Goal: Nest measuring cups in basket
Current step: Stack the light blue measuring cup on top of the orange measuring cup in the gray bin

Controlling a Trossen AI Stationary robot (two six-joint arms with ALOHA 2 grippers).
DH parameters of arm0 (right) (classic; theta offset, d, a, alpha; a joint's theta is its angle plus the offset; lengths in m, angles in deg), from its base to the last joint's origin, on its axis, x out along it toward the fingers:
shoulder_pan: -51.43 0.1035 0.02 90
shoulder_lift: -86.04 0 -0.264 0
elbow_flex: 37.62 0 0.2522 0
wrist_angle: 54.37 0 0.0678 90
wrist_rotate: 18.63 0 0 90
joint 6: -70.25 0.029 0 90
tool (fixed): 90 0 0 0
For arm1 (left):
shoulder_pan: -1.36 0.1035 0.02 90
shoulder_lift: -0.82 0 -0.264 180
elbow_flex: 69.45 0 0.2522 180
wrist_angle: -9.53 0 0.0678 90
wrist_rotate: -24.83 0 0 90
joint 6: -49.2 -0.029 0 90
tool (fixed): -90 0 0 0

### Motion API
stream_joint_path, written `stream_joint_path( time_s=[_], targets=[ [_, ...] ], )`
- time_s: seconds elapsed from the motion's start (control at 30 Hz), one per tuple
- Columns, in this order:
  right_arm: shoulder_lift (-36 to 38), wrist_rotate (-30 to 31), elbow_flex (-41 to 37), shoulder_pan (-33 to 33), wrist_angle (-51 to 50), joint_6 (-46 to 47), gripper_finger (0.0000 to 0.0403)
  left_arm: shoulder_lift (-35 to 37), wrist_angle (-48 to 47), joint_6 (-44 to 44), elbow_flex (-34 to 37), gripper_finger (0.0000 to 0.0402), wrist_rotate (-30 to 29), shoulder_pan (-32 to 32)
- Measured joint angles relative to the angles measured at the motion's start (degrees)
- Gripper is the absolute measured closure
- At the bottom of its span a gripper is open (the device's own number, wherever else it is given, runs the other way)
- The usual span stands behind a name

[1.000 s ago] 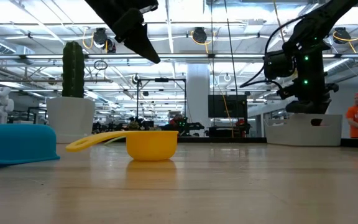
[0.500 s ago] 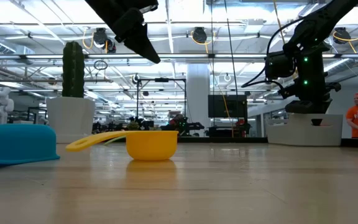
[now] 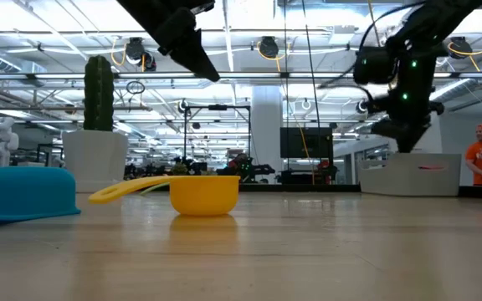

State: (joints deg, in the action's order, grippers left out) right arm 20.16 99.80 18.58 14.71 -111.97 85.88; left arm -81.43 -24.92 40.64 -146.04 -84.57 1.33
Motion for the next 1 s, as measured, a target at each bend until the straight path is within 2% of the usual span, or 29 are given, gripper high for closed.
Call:
stream_joint_path(
  time_s=[0.27,0.53,0.73,0.83,1.0],
  targets=[
    [8.67,-2.24,0.00,11.73,8.39,3.93,0.0401,0.00,1.42,-0.18,0.00,0.0284,0.00,0.00],
    [8.26,-1.40,0.00,27.60,19.75,5.68,0.0401,0.00,0.27,3.46,0.00,0.0284,-0.01,-0.83],
    [4.61,-1.42,0.00,35.99,27.18,-3.05,0.0401,0.00,-4.55,9.79,0.00,0.0284,-0.02,-4.03],
    [3.18,-1.59,0.00,38.58,30.20,-12.29,0.0401,0.00,-6.18,13.62,0.00,0.0284,-0.16,-5.86],
    [2.89,-1.48,-0.02,41.18,34.04,-21.12,0.0401,0.00,-6.64,18.92,0.00,0.0284,-0.24,-10.14]
  ],
)
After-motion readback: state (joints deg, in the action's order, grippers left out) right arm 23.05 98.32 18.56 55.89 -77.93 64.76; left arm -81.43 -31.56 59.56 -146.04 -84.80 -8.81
